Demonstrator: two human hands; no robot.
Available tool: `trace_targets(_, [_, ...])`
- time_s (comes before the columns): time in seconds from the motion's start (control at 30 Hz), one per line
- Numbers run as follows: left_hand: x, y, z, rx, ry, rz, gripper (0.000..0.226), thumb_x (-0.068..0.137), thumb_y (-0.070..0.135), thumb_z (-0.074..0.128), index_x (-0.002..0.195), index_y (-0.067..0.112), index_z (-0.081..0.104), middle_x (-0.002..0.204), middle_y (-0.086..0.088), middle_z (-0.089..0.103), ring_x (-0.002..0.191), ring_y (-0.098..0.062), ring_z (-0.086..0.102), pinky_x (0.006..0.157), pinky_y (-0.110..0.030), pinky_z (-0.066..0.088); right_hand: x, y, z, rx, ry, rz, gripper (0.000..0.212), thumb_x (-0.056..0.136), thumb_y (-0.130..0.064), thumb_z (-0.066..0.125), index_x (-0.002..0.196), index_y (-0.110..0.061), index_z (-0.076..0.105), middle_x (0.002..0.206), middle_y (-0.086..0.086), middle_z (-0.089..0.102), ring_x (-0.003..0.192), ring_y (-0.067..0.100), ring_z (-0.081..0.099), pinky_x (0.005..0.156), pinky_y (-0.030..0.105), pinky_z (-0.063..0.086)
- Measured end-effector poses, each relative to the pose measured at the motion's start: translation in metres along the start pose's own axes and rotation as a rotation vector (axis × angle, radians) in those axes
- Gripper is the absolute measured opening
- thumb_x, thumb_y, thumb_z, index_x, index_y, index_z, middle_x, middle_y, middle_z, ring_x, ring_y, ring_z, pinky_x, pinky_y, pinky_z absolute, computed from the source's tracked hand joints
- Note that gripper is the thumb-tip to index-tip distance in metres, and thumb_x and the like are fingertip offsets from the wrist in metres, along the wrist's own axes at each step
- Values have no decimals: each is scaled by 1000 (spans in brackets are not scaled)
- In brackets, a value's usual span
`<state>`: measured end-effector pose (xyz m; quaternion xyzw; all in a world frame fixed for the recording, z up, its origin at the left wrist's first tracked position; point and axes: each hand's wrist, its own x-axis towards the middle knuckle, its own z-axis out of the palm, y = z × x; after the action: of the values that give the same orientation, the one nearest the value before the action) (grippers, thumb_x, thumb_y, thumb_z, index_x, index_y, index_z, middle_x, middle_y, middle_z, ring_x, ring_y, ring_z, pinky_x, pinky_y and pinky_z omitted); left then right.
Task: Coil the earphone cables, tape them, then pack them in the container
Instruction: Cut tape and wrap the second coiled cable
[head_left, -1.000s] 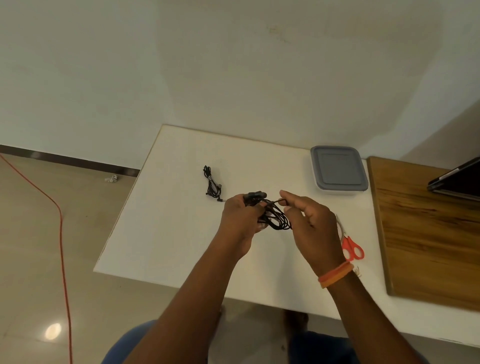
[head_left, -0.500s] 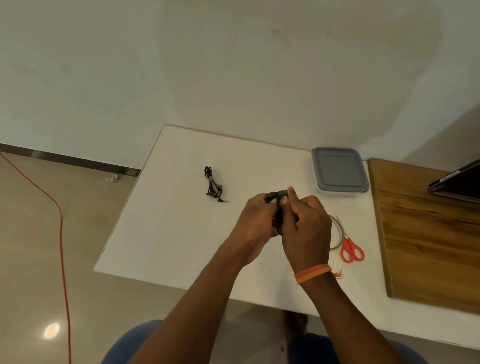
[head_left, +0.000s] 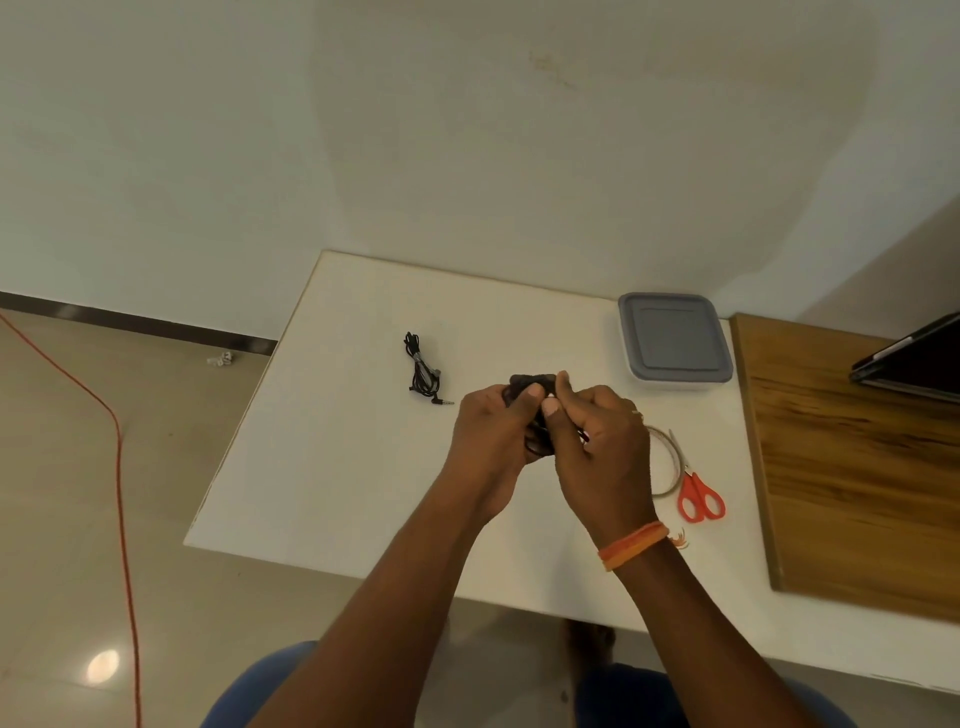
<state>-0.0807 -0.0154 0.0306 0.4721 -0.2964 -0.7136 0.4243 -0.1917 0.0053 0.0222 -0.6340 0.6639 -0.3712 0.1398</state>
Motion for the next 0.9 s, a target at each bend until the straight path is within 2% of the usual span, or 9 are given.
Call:
trace_targets(0.07, [1,1,-2,-43,65,-27,21,102,11,48,103,3,68,91,-18,71,82,-26,69,68,-31,57,-4,1,-2,-52,-77,-81,49,95,-47,45,118,-10,68,91,5,66,81,17,57,67,17,45])
trace_targets(0.2, [3,3,-3,-44,104,-59,24,103,14,48,106,-2,66,91,-16,72,82,-31,69,71,-39,57,-8,7,-10,-156,-216,-232,65,92,-59,39,124,-7,63,100,9,64,83,22,62,69,33,58])
trace_targets(0.33, [1,5,-3,3,123,-91,27,103,19,49,103,-2,66,76,-11,68,58,-19,67,56,-30,56,-7,7,-15,-236,-279,-310,73,84,-63,37,123,-7,63,102,8,66,82,22,64,69,34,59])
trace_targets(0.4, [2,4,-4,30,145,-109,27,102,20,50,103,-2,67,79,-13,69,65,-22,68,64,-33,60,-9,4,-14,-270,-267,-343,70,83,-60,42,120,-5,65,100,9,68,80,23,65,66,34,59])
trace_targets(0.53, [5,2,-4,-3,144,-130,28,104,20,47,110,-1,65,98,-20,70,85,-27,67,74,-35,58,-11,1,-10,-268,-162,-354,37,88,-31,65,111,-2,70,88,12,71,70,22,67,62,30,59])
trace_targets(0.67, [5,3,-3,-83,111,-124,26,106,17,41,115,2,60,103,-19,72,97,-29,71,90,-45,56,-8,-2,-15,113,-125,-36,14,91,-21,62,92,-19,76,77,-2,71,67,10,64,66,9,48])
trace_targets(0.73, [5,4,-5,-94,109,-118,26,106,18,40,115,4,59,108,-21,71,102,-31,70,93,-47,55,-7,-3,-20,455,-187,275,16,89,-13,66,90,-27,75,80,-8,73,75,12,69,67,21,57])
trace_targets(0.8, [6,6,-6,-127,103,-109,25,106,17,40,113,4,59,111,-22,70,104,-32,69,92,-46,55,-6,-6,-26,735,-220,496,25,86,-2,66,102,-20,74,91,-3,76,85,18,72,69,34,61])
trace_targets(0.9, [5,9,-6,-134,83,-89,25,106,16,39,113,4,60,110,-20,71,102,-30,70,92,-45,55,-4,-8,-31,845,-228,560,28,84,4,65,109,-8,72,99,6,76,90,22,72,69,39,61])
